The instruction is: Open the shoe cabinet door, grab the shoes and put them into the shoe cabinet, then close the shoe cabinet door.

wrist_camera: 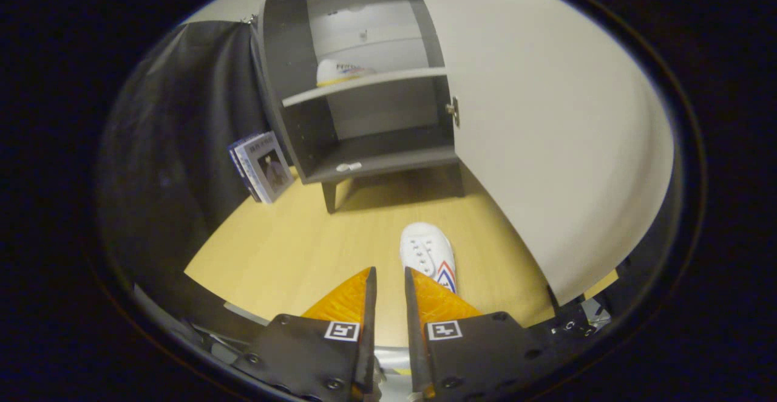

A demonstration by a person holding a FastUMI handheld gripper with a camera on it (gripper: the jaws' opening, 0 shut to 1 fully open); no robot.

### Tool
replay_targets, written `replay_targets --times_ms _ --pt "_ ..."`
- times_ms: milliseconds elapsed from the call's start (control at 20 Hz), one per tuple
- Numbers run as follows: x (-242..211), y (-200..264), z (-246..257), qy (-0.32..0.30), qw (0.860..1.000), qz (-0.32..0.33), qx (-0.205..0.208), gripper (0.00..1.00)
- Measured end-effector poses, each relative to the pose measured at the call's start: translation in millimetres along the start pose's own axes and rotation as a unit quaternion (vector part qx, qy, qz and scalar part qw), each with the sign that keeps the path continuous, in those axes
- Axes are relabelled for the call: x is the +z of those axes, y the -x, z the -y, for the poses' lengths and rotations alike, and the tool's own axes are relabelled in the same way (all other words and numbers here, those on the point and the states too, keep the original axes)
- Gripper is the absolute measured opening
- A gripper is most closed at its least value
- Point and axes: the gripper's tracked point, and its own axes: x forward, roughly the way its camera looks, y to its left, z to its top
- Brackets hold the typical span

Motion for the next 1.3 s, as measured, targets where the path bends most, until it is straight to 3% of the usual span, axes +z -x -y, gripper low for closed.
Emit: replay_targets --times_ms 450,950,1150,1300 --pt "-58.7 -57.0 21.5 0.015 0.996 -0.085 -0.028 0.26" --pt "-63.6 -99.6 23.7 0.017 0.996 -0.083 -0.027 0.24" --pt "-65.3 -104.2 21.1 0.034 0.996 -0.083 -0.020 0.06" --pt "-62.5 -102.1 20.2 0.038 0.995 -0.088 -0.025 0.03"
